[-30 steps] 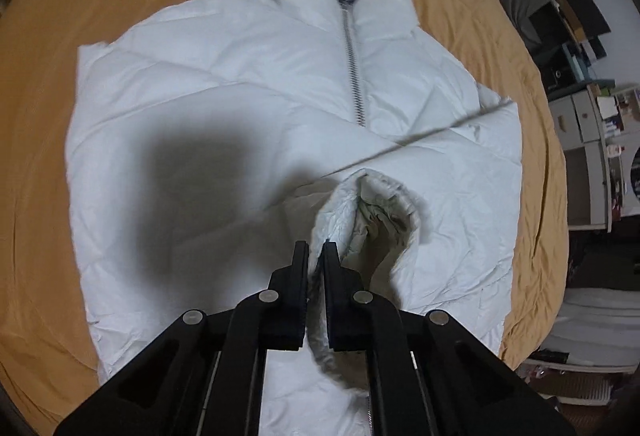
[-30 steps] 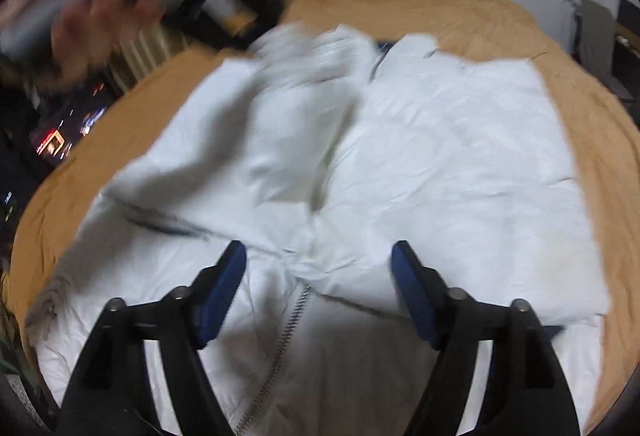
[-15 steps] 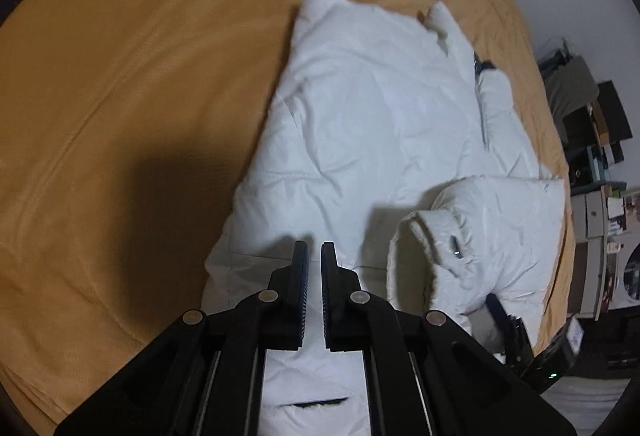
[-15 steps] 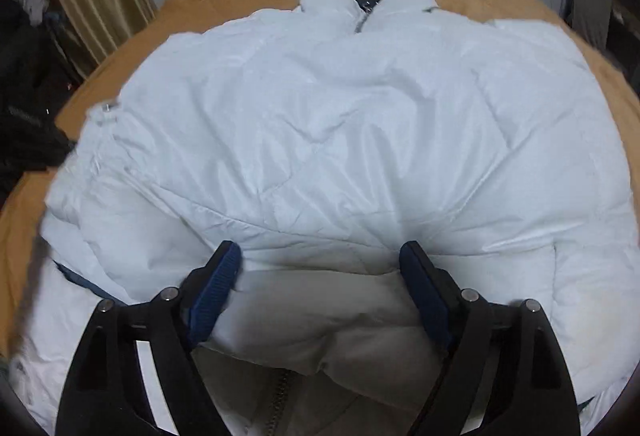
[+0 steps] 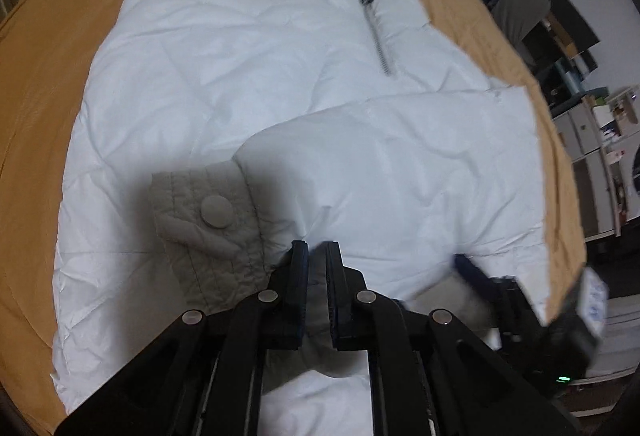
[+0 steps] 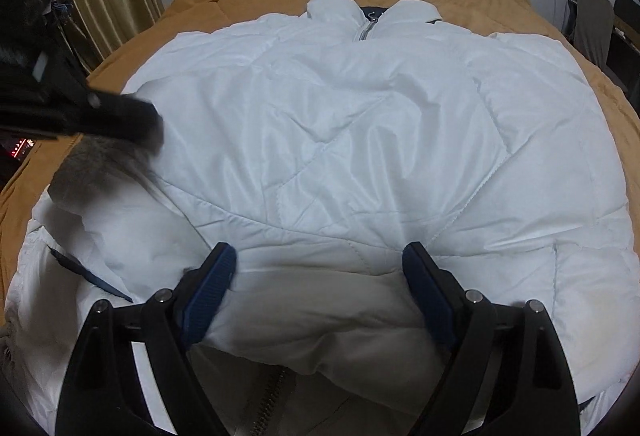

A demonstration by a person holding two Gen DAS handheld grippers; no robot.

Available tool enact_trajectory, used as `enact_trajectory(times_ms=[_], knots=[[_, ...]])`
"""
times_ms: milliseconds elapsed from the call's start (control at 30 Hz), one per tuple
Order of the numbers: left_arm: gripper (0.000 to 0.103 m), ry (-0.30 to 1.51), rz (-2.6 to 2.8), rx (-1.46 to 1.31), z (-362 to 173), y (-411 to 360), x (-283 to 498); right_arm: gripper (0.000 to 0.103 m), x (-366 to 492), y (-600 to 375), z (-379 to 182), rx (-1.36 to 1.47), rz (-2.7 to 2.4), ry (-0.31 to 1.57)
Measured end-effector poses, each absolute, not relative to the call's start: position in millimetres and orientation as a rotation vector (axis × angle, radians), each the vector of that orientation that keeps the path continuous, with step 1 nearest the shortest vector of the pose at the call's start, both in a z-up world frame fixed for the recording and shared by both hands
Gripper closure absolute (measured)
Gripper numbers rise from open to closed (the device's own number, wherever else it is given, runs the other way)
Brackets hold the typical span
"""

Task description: Fold large clothes

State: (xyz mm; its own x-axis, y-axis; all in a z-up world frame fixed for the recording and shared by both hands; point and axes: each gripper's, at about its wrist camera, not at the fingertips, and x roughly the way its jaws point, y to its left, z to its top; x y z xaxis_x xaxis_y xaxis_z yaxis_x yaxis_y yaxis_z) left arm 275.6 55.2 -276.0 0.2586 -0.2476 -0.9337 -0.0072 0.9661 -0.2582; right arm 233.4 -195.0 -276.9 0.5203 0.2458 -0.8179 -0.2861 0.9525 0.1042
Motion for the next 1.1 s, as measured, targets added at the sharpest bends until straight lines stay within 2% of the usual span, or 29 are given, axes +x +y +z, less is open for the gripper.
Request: enact_trajectory(times_ms=[100, 300, 367, 533, 667, 800, 967, 1100], knots=[[0.095, 1.268, -0.189, -0.302, -303, 76, 272, 0.017, 230, -201, -268, -0.062, 0.308, 0.980], [0.095, 1.205, -0.182, -0.293, -306, 81, 259, 0.017, 210, -252, -221, -0.026, 0.236, 0.944], [0.095, 1.189, -0.173, -0.273, -307, 74, 259, 0.017, 210, -270, -225, -0.051, 0.171, 0.967], [0.095, 1.147, -0.176, -0.203, -307, 66, 254, 0.016, 227, -314, -276, 0.004, 0.120, 1.098], [0.095, 1.095, -0.158, -0.080, -305, 52, 246, 0.016, 236, -321, -250, 0.096, 0.149, 1.093], [0.095, 1.073, -0.138, 0.000, -305, 42, 243, 0.016, 284, -317, -227, 0.108, 0.141, 1.044], [0.095, 1.046, -0.154, 0.013, -304, 46, 233, 0.015, 383, -315, -259, 0.147, 0.063, 1.132], [0.095, 1.026, -0.151, 0.037, -305, 42, 231, 0.006, 431, -321, -276, 0.167, 0.007, 1.173]])
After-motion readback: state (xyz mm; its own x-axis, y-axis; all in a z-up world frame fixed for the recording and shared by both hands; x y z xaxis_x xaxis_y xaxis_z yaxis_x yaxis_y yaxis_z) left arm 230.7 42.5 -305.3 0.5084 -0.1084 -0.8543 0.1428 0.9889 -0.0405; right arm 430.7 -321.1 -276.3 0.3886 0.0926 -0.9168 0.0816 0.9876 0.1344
